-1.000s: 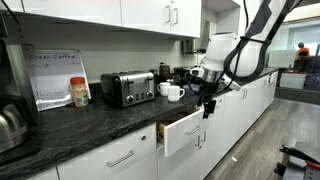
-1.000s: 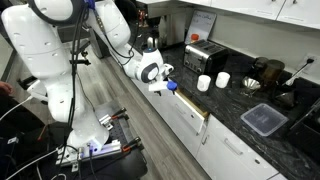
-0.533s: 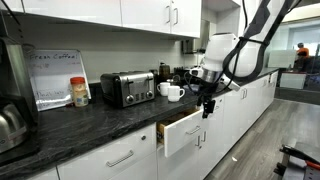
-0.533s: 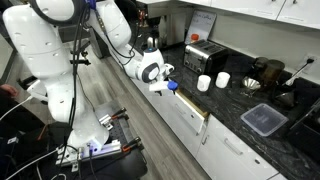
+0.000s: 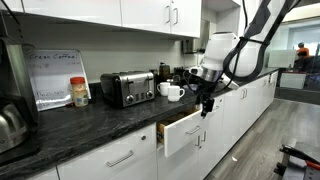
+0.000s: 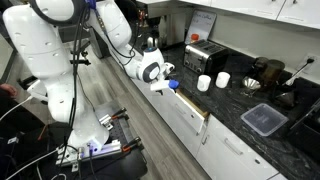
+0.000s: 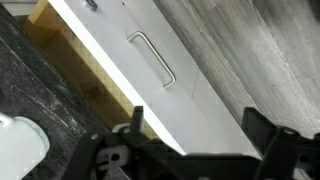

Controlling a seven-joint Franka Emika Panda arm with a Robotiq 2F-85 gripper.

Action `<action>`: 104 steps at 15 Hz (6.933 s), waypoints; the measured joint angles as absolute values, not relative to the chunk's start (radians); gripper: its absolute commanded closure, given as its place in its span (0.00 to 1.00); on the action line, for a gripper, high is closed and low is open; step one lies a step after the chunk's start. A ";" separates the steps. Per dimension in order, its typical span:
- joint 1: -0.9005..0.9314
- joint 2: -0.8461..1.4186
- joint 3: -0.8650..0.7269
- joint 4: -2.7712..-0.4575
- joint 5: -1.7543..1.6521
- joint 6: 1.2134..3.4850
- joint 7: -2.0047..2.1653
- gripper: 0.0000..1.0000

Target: Open the first drawer from the right and then put a mug from the counter in it

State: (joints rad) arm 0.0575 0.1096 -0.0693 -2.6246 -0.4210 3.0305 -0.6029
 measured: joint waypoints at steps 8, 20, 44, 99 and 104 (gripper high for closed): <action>0.055 0.205 -0.127 -2.573 -0.555 3.181 -0.695 0.00; -0.068 0.427 -0.024 -2.413 -0.615 3.232 -0.962 0.00; -0.475 0.522 0.399 -2.320 -0.393 2.884 -1.517 0.00; -0.184 0.441 0.157 -2.317 0.043 2.483 -1.871 0.00; -0.181 0.386 0.153 -2.353 0.046 2.388 -1.864 0.00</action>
State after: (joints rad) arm -0.1815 0.3864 0.1533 -2.3526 0.0462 2.3881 -1.8641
